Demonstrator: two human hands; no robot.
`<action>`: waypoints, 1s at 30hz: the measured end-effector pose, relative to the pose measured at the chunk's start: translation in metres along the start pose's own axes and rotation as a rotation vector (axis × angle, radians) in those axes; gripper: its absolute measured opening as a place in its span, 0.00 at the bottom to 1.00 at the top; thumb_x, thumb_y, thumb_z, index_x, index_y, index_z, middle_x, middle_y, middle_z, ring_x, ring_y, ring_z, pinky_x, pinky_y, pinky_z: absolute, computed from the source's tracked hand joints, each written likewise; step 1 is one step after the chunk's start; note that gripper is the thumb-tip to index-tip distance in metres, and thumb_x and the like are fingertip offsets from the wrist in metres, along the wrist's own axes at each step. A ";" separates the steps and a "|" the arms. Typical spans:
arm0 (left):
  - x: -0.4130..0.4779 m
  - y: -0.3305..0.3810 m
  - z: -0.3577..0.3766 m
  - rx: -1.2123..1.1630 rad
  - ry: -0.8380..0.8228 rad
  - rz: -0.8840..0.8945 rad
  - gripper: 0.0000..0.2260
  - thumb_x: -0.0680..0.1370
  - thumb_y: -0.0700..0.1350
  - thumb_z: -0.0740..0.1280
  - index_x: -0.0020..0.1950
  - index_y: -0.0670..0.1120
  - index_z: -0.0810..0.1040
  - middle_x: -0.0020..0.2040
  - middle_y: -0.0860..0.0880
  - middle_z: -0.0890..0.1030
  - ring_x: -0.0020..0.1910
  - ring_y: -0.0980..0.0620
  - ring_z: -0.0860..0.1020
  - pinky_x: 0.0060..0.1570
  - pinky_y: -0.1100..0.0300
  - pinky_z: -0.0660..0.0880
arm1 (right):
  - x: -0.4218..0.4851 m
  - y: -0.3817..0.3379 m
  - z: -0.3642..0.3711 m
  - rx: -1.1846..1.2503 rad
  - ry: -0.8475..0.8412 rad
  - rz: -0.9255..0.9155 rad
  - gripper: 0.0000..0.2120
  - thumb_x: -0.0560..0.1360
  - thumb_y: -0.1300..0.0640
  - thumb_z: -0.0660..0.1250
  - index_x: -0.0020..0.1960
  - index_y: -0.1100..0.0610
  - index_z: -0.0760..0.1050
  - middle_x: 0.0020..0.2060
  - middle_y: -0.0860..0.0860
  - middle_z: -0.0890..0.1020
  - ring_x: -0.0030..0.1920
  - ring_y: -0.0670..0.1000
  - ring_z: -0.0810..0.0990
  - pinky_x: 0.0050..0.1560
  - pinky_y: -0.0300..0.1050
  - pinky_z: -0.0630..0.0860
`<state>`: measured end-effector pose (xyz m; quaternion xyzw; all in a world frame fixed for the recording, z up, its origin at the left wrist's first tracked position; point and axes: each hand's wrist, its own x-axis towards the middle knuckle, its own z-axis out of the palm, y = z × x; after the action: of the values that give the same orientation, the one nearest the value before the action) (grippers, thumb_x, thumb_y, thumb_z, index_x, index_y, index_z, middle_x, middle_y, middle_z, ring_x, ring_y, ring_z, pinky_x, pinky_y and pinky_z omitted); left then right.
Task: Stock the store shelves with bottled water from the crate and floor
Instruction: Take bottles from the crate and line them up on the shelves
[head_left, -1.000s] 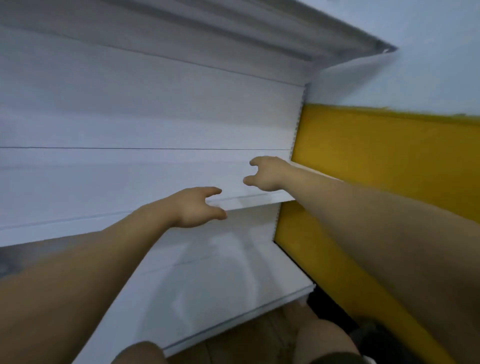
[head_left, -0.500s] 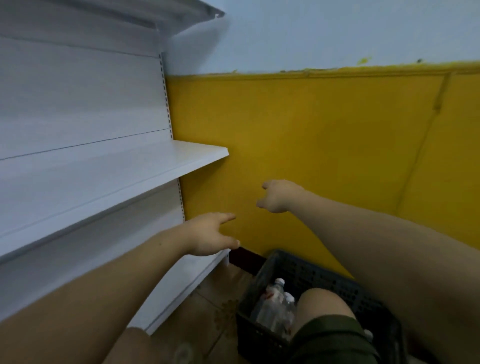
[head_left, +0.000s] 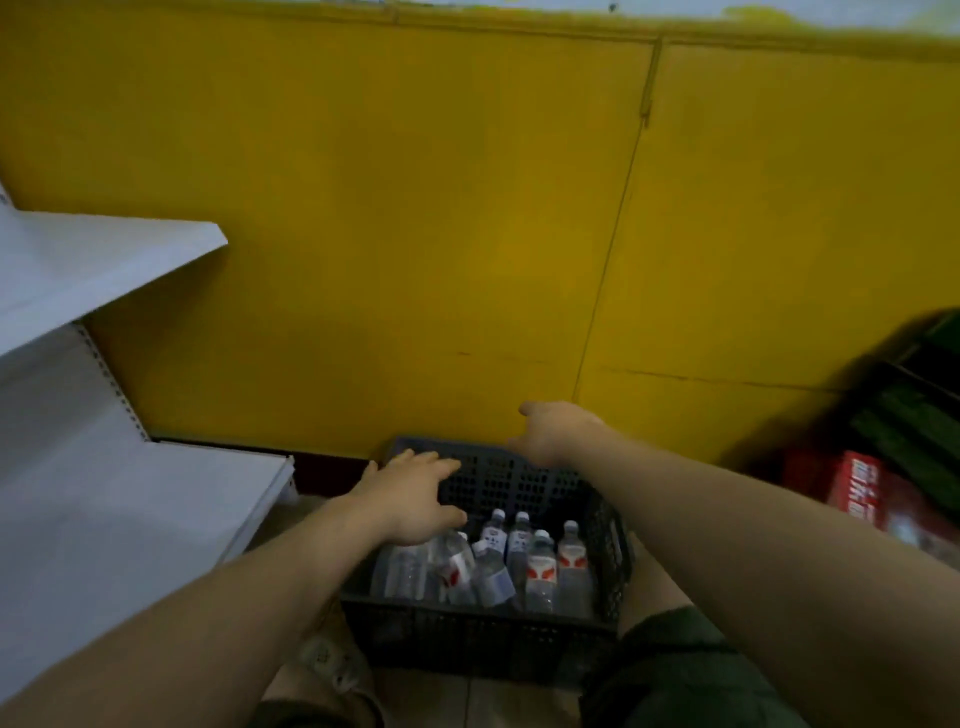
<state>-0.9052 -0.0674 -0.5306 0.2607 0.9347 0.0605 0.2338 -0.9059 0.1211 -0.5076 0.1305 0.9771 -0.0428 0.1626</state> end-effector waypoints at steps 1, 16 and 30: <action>0.009 0.001 0.007 -0.010 -0.022 0.014 0.33 0.78 0.62 0.60 0.78 0.56 0.50 0.80 0.51 0.49 0.78 0.45 0.48 0.73 0.37 0.48 | 0.002 0.007 0.006 -0.002 -0.016 0.012 0.32 0.80 0.39 0.58 0.78 0.53 0.55 0.73 0.56 0.67 0.64 0.58 0.73 0.55 0.51 0.76; 0.195 0.001 0.151 -0.371 -0.355 -0.059 0.28 0.68 0.62 0.66 0.66 0.56 0.70 0.65 0.47 0.75 0.58 0.47 0.76 0.59 0.50 0.74 | 0.128 0.113 0.153 0.173 -0.320 0.158 0.33 0.81 0.42 0.58 0.79 0.57 0.53 0.70 0.58 0.70 0.61 0.59 0.75 0.59 0.55 0.74; 0.327 0.038 0.284 -0.880 -0.465 -0.257 0.09 0.77 0.41 0.68 0.49 0.53 0.72 0.54 0.49 0.77 0.57 0.49 0.76 0.58 0.54 0.72 | 0.282 0.151 0.307 0.402 -0.377 0.152 0.22 0.80 0.47 0.61 0.68 0.60 0.69 0.64 0.59 0.75 0.62 0.59 0.74 0.59 0.47 0.71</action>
<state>-1.0014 0.1316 -0.9053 0.0274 0.7685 0.3592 0.5288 -1.0287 0.2953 -0.8960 0.2226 0.8890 -0.2467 0.3150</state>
